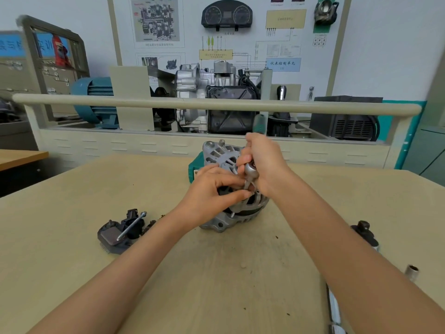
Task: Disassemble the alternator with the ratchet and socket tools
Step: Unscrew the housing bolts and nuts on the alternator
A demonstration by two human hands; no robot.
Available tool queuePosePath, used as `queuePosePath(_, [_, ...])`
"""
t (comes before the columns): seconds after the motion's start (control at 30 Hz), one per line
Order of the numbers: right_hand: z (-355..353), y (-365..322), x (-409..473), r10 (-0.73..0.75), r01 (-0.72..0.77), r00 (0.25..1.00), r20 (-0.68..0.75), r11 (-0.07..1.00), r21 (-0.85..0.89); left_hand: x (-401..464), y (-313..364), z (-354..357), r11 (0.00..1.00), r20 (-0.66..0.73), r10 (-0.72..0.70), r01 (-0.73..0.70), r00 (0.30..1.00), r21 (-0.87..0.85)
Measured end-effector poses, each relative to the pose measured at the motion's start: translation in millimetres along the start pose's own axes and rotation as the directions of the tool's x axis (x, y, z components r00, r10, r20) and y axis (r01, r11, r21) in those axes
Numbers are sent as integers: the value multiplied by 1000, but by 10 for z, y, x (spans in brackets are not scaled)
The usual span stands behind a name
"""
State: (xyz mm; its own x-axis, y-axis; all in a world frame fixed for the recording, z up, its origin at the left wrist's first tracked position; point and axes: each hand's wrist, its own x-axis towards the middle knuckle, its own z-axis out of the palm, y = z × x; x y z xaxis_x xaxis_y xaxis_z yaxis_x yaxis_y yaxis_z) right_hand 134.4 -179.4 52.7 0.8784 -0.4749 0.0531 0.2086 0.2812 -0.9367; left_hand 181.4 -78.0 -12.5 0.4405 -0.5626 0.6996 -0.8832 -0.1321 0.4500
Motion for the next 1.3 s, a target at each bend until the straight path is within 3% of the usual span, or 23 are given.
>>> queuePosePath(0.13, [25,-78,58,60,0,977,206,961,-277,-1,-7,8,1000,10,-28,28,1000,-5])
queuePosePath(0.27, [45,-162,102,167,96,899,405,827,-554,-12,8,-4,998,28,-45,46,999,-30])
queuePosePath(0.37, [57,-201,108,200,201,848,491,735,-647,2,15,-20,998,31,-18,20,999,-54])
queuePosePath(0.4, [66,-203,101,175,288,841,512,656,-697,11,17,-26,997,40,0,3,999,-71])
queuePosePath(0.47, [88,-193,96,73,483,830,552,399,-779,27,25,-40,992,54,19,-12,998,-125])
queuePosePath(0.6, [93,-94,66,-136,610,783,607,-21,-792,29,13,-41,973,99,-32,53,995,-225])
queuePosePath(0.67, [85,-31,31,-216,647,695,686,-228,-728,15,-10,-36,961,92,-62,84,994,-262])
queuePosePath(0.77, [66,-14,-48,-241,718,566,789,-326,-615,6,-1,-31,956,66,-80,95,995,-277])
queuePosePath(0.87, [53,3,-97,-216,770,423,880,-427,-475,8,23,-38,996,56,-21,26,998,-89])
queuePosePath(0.93, [48,8,-112,-212,758,370,904,-493,-426,4,11,-60,999,79,-18,22,997,-49])
queuePosePath(1.0, [57,22,-136,-218,748,362,906,-512,-422,-4,-18,-70,995,101,-40,48,994,-82])
queuePosePath(1.07, [88,39,-148,-238,752,417,877,-451,-480,-11,-37,-55,993,70,-55,62,996,-96])
queuePosePath(1.17, [161,48,-151,-269,721,581,768,-267,-639,-27,-24,-22,981,39,-80,86,996,-175])
queuePosePath(1.3, [201,49,-96,-382,536,779,497,-5,-844,-52,9,-33,980,41,-49,56,998,-193])
